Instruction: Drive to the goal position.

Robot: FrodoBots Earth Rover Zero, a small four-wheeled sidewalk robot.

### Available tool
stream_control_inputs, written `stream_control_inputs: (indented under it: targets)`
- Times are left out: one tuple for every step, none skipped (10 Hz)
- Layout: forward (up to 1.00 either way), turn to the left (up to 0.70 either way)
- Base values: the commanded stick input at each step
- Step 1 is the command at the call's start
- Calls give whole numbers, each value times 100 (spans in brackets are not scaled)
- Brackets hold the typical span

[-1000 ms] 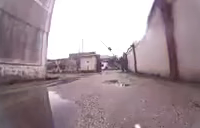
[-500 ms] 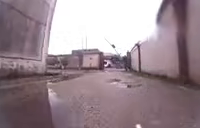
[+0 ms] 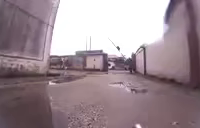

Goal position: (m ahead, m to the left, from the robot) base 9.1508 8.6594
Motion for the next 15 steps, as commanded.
stream_control_inputs:
  targets:
    - [70, -20]
    - [70, -20]
    - [70, -2]
    - [70, 9]
    - [70, 15]
    - [70, 15]
    - [70, 15]
    - [70, 15]
    - [70, 5]
    - [70, -20]
    - [70, -20]
    - [70, -20]
    - [70, -20]
    - [70, -20]
    - [70, -20]
